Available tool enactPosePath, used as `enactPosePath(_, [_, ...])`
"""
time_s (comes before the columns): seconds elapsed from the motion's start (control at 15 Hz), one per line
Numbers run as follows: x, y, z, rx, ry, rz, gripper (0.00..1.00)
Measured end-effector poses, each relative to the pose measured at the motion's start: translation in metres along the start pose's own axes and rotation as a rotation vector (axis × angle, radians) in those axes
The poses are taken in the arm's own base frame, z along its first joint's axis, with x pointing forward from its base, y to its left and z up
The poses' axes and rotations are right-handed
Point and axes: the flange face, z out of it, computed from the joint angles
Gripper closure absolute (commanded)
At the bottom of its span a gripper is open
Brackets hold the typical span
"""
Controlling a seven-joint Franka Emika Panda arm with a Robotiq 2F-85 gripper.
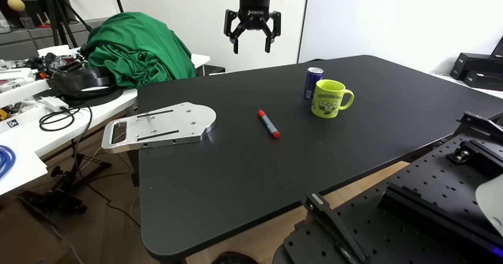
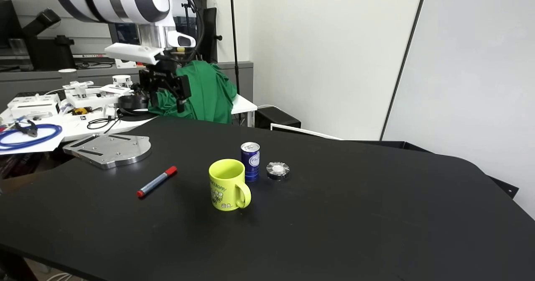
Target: Put the marker in the mug
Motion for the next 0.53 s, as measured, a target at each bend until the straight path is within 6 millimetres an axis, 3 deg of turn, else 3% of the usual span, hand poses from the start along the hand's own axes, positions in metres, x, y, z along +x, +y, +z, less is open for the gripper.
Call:
enactPosePath(0.2, [-0.008,-0.009,0.022,-0.015,-0.036,-0.007,0.00])
enactPosePath(0.53, [-0.007,-0.008,0.022,-0.014,-0.035,-0.008,0.00])
